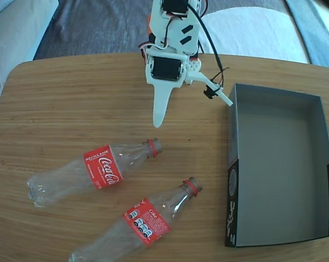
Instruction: Grasp the bottles and put them in the box.
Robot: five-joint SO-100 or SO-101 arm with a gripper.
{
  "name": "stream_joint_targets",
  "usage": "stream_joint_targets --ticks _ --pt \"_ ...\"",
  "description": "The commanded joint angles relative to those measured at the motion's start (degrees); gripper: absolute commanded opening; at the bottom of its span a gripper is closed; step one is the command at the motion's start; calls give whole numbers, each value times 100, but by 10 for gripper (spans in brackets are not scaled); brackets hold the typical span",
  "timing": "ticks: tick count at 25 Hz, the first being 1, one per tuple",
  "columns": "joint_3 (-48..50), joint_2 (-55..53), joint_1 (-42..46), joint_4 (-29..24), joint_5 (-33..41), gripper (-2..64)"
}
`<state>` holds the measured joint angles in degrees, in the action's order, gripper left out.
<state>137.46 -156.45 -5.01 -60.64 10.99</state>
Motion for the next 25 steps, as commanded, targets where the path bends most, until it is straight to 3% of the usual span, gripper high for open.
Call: stream_joint_targets --ticks 1,9,18,25 --pt "-1389 1046 114 26 35 104" --pt "-3691 3252 554 -984 -9 104" --pt "-4667 4157 923 -2268 53 112" --pt "-4597 4166 853 -2303 2065 112"
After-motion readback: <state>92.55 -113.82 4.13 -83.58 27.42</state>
